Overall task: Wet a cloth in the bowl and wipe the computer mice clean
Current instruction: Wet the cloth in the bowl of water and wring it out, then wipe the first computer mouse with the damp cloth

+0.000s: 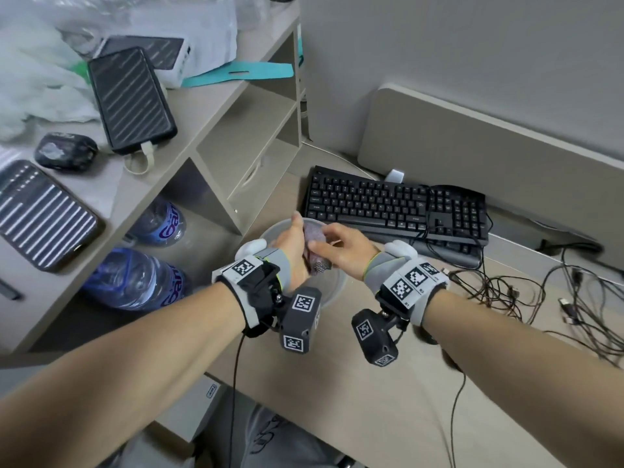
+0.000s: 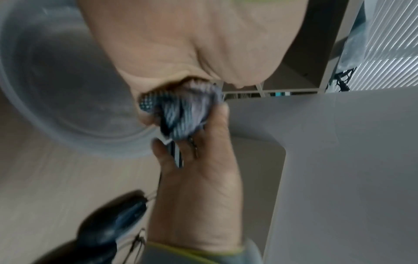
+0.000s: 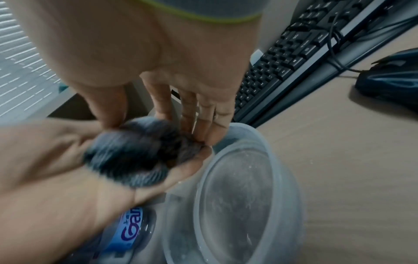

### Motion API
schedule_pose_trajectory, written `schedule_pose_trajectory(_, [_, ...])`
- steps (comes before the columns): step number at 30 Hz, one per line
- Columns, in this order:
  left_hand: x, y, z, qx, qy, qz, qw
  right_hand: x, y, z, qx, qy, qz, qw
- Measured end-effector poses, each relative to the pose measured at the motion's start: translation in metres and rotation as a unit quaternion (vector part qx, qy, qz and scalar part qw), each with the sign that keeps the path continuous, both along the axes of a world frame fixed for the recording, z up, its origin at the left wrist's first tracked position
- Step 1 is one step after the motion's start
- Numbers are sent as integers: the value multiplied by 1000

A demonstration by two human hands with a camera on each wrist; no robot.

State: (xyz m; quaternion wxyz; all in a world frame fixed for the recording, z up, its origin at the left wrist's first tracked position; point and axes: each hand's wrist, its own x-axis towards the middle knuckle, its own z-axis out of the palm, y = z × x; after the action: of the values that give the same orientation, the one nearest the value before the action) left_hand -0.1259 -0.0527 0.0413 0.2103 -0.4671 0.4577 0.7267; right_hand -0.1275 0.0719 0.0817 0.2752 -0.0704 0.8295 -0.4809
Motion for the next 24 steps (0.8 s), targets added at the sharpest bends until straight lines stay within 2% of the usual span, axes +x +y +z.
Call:
schedule_pose_trajectory(1, [0,8,1,14,-12,-21,1000,3,6,-4,27,20,10,999])
schedule_pose_trajectory(3, [10,30,34,23,12,-97,995,5,23,-14,52,34,-22,998])
schedule_pose_trajectory(6, [18,55,49,-80,76,-249,962,1,54,-8,-8,-84,-125,989])
schedule_pose_trajectory(9, [15,72,57,-155,151,-275,937,-2,90,4,-97,-152,-209,961])
schedule_pose_trajectory(13, [11,115,67,-92,167,-324,927,9,109,21,-233,-222,-273,907])
schedule_pose_trajectory(17, [5,161,74,-80,158,-347,921,20,135,31,-322,-269,-327,847])
schedule_pose_trajectory(19, [1,183,70,-71,156,-373,912,21,160,27,-326,-255,-353,839])
schedule_pose_trajectory(22, [-2,209,59,-83,159,-403,898,21,191,15,-289,-243,-374,847])
schedule_pose_trajectory(24, [-5,223,53,-90,165,-387,903,21,209,8,-259,-241,-388,851])
